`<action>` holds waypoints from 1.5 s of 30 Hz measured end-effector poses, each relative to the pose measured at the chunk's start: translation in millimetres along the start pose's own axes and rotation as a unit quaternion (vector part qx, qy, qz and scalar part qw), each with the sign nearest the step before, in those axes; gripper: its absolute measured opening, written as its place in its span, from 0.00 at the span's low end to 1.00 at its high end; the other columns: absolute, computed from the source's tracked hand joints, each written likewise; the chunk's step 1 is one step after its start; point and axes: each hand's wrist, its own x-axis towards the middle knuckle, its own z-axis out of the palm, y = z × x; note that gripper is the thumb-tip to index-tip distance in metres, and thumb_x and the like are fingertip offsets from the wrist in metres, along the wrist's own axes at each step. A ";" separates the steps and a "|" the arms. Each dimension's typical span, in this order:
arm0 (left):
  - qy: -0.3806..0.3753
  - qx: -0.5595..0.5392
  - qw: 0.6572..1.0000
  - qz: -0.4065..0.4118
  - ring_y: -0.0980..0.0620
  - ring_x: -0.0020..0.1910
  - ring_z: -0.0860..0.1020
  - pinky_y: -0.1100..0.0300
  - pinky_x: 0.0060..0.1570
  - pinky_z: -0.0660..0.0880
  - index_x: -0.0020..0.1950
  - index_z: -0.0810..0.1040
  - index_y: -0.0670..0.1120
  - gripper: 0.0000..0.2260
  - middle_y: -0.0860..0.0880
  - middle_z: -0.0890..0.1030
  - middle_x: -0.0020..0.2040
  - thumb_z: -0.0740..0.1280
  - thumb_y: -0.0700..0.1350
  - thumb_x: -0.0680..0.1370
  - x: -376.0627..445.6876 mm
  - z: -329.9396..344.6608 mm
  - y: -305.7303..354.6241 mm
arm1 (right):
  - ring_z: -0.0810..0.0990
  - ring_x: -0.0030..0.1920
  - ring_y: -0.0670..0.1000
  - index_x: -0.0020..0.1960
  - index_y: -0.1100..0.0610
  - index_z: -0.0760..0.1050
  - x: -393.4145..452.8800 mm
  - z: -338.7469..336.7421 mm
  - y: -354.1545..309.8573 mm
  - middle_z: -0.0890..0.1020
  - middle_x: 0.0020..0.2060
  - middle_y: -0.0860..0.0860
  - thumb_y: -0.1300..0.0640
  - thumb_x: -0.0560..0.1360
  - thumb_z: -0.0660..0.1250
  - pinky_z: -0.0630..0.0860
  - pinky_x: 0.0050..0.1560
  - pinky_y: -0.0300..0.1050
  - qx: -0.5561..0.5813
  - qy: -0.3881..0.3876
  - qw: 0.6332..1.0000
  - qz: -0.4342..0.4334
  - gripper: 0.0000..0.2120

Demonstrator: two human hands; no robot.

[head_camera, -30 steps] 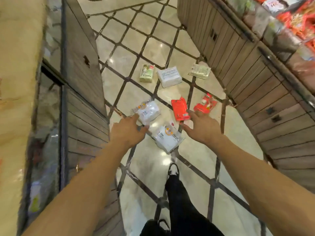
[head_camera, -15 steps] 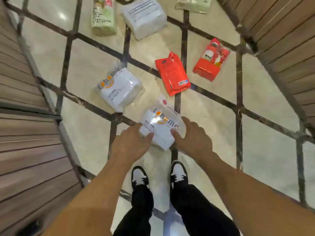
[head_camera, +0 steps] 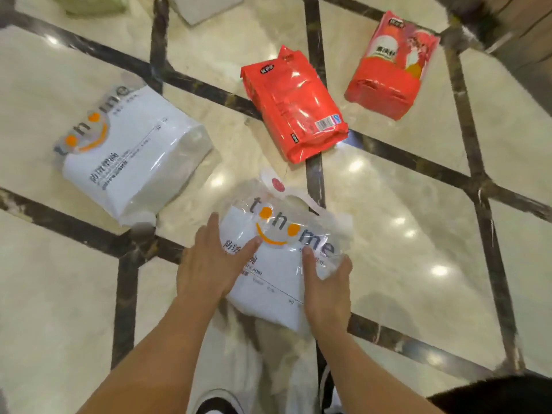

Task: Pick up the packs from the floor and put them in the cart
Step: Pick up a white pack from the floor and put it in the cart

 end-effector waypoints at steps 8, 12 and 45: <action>-0.007 -0.047 0.998 0.031 0.41 0.67 0.75 0.46 0.64 0.72 0.80 0.51 0.67 0.44 0.48 0.74 0.71 0.63 0.78 0.68 39.4 -7.0 -10.1 | 0.80 0.63 0.58 0.73 0.39 0.62 35.1 13.3 -29.6 0.80 0.63 0.48 0.23 0.69 0.65 0.75 0.65 0.57 0.038 0.000 0.995 -0.092 0.38; -0.023 -0.181 0.983 0.024 0.44 0.67 0.74 0.40 0.65 0.73 0.76 0.52 0.73 0.46 0.51 0.72 0.71 0.67 0.80 0.62 31.8 -5.1 -10.3 | 0.78 0.59 0.54 0.72 0.37 0.63 37.9 1.5 -39.6 0.78 0.58 0.44 0.31 0.76 0.67 0.71 0.59 0.51 0.036 -0.034 0.994 -0.102 0.29; 0.207 -0.274 0.832 0.436 0.51 0.54 0.78 0.54 0.48 0.71 0.64 0.71 0.61 0.25 0.67 0.77 0.49 0.74 0.65 0.71 -583.0 -698.0 499.8 | 0.79 0.67 0.51 0.79 0.44 0.63 -556.5 -711.2 -554.9 0.79 0.68 0.44 0.32 0.70 0.75 0.76 0.64 0.51 0.246 0.101 0.854 -0.448 0.43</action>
